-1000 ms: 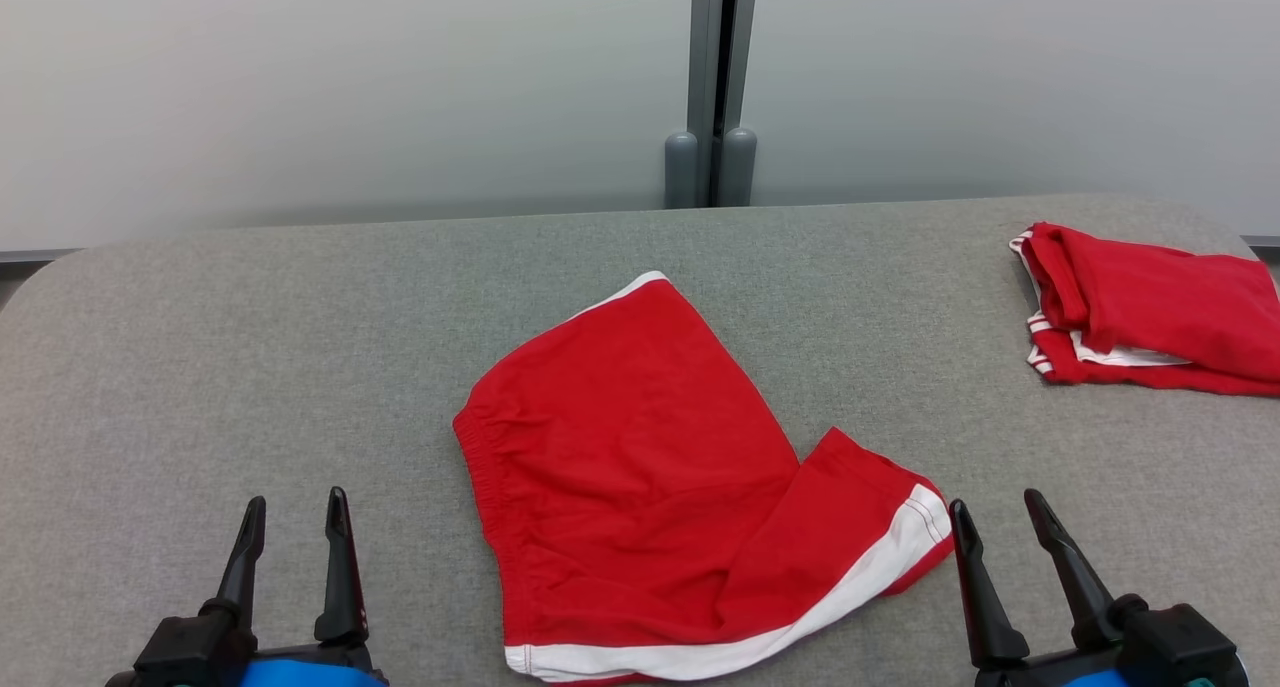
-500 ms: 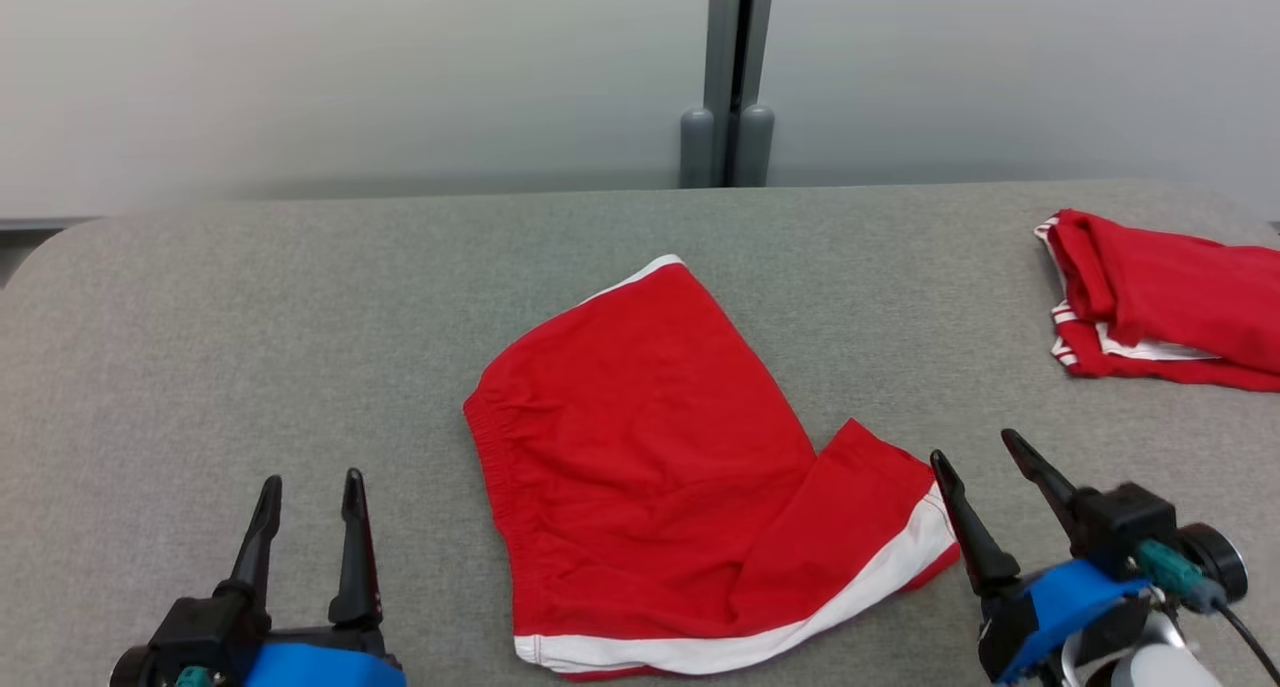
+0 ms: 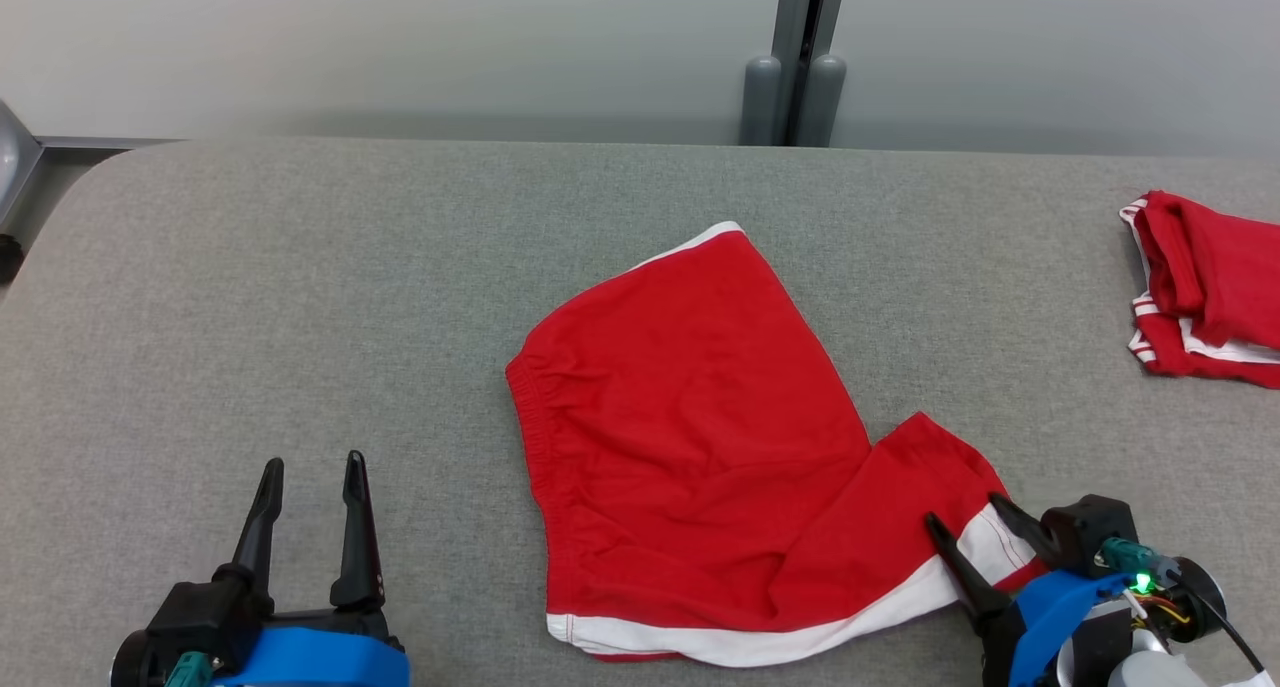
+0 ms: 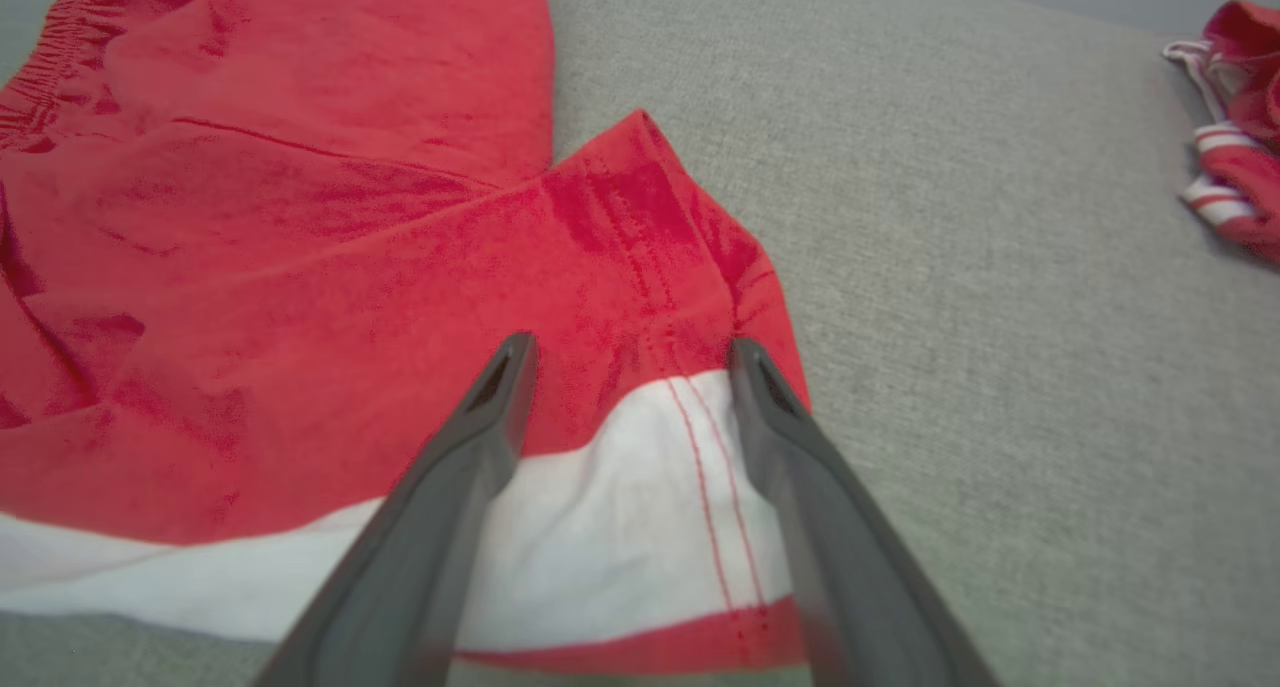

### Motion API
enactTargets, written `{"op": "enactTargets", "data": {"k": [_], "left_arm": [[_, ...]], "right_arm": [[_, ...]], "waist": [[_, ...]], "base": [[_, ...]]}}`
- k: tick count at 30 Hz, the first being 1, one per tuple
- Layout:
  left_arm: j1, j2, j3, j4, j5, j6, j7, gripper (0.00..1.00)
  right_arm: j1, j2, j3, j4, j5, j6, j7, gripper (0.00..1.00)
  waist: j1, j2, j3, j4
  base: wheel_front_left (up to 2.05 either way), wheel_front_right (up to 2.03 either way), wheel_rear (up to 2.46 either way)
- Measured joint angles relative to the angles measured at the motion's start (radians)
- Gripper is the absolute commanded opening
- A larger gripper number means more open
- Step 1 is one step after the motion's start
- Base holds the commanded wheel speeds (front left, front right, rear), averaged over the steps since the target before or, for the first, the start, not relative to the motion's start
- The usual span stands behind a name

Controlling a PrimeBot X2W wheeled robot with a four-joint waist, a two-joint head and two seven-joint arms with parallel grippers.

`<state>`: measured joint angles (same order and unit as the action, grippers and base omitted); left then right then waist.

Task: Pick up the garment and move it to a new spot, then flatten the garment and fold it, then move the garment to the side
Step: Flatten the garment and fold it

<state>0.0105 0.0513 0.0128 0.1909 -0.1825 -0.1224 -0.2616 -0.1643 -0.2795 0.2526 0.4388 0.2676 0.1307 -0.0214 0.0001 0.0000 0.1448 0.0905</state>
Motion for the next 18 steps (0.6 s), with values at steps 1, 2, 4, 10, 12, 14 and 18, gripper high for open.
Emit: {"op": "enactTargets", "data": {"k": [1, 2, 4, 10, 12, 14, 18], "left_arm": [[-0.002, 0.0, 0.001, 0.0, 0.0, 0.0, 0.0, 1.0], [-0.005, 0.0, 0.0, 0.0, 0.0, 0.0, 0.0, 1.0], [-0.013, 0.0, 0.0, 0.001, -0.001, 0.002, 0.0, 1.0], [-0.017, 0.0, -0.006, 0.004, -0.005, 0.003, 0.0, 1.0], [-0.018, 0.0, -0.009, 0.006, -0.011, 0.003, 0.0, 1.0], [-0.018, 0.0, -0.011, 0.006, -0.012, 0.004, 0.0, 1.0], [-0.012, 0.0, -0.003, 0.004, -0.013, 0.009, 0.0, 1.0]], "right_arm": [[-0.003, -0.006, 0.002, 0.006, 0.005, 0.0, 0.004, 1.0], [-0.007, -0.012, 0.004, 0.011, 0.01, 0.0, 0.004, 1.0], [-0.011, -0.017, 0.01, 0.018, 0.015, 0.0, 0.002, 1.0], [-0.01, -0.022, 0.045, 0.032, 0.061, 0.0, 0.014, 0.64], [-0.01, -0.024, 0.058, 0.032, 0.077, 0.0, 0.019, 0.0], [-0.008, -0.026, 0.058, 0.026, 0.086, 0.0, -0.004, 0.0], [-0.003, -0.031, 0.04, 0.001, 0.079, 0.0, -0.063, 0.0]], "waist": [[0.0, 0.0, 0.002, -0.001], [0.0, 0.0, 0.003, -0.001], [0.0, 0.0, 0.005, -0.003], [0.0, 0.0, 0.003, -0.006], [0.0, 0.0, 0.002, -0.006], [0.0, 0.0, -0.001, -0.008], [-0.0002, 0.0, -0.01, -0.018]], "base": [[0.0, 0.0, 0.0], [0.0, 0.0, 0.0], [0.0, 0.0, 0.0], [0.0, 0.0, 0.0], [0.0, 0.0, 0.0], [0.0, 0.0, 0.0], [0.0, 0.0, 0.0]]}}
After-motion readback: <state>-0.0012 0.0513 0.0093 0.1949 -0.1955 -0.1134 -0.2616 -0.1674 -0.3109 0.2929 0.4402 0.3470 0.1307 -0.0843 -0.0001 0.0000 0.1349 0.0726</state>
